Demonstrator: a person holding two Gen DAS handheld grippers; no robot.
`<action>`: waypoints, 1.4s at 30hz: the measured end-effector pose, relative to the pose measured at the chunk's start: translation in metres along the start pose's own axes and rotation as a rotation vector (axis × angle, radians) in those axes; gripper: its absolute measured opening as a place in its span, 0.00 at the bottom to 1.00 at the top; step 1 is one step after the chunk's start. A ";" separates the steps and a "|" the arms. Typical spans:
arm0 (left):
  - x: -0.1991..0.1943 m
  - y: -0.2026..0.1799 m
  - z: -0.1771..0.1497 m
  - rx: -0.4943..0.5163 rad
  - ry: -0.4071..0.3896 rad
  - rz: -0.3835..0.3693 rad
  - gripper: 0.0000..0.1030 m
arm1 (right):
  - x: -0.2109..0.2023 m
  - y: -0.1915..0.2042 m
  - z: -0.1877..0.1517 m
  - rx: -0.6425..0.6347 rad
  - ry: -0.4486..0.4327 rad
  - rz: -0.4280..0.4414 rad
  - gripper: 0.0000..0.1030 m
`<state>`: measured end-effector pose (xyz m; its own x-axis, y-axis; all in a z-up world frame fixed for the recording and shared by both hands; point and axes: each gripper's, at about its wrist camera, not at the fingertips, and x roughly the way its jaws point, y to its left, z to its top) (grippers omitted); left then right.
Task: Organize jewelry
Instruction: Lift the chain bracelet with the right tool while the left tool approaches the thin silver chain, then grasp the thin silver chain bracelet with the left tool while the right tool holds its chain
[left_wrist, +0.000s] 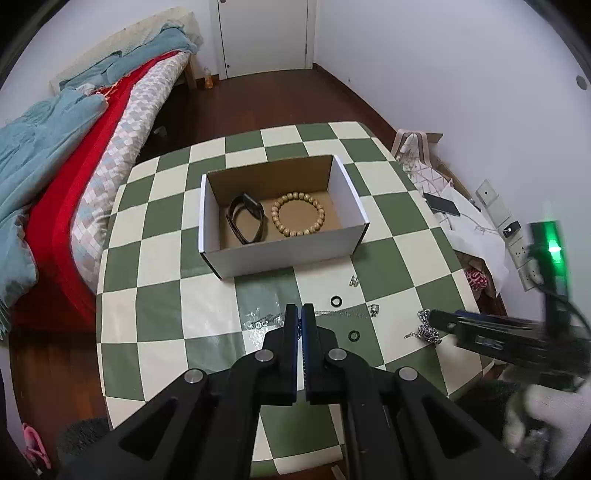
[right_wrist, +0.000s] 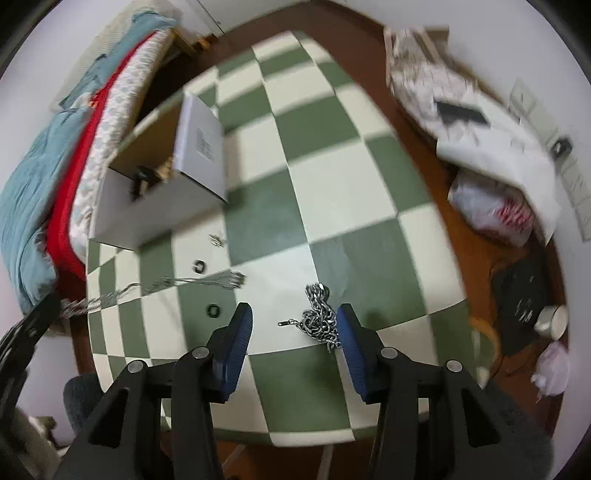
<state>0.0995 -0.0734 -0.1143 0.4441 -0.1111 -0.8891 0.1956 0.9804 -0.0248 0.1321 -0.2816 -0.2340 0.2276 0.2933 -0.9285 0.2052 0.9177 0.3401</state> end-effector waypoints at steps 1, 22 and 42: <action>0.002 0.000 -0.001 0.002 0.005 0.000 0.00 | 0.010 -0.004 0.001 0.025 0.013 -0.003 0.48; -0.028 0.016 0.028 -0.056 -0.056 -0.061 0.00 | -0.091 0.049 0.020 -0.046 -0.250 0.097 0.07; 0.086 0.046 -0.010 -0.134 0.197 -0.065 0.49 | -0.098 0.100 0.054 -0.107 -0.278 0.135 0.07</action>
<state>0.1381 -0.0357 -0.1960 0.2526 -0.1538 -0.9553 0.0947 0.9865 -0.1338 0.1811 -0.2332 -0.1009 0.5005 0.3429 -0.7949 0.0579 0.9029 0.4260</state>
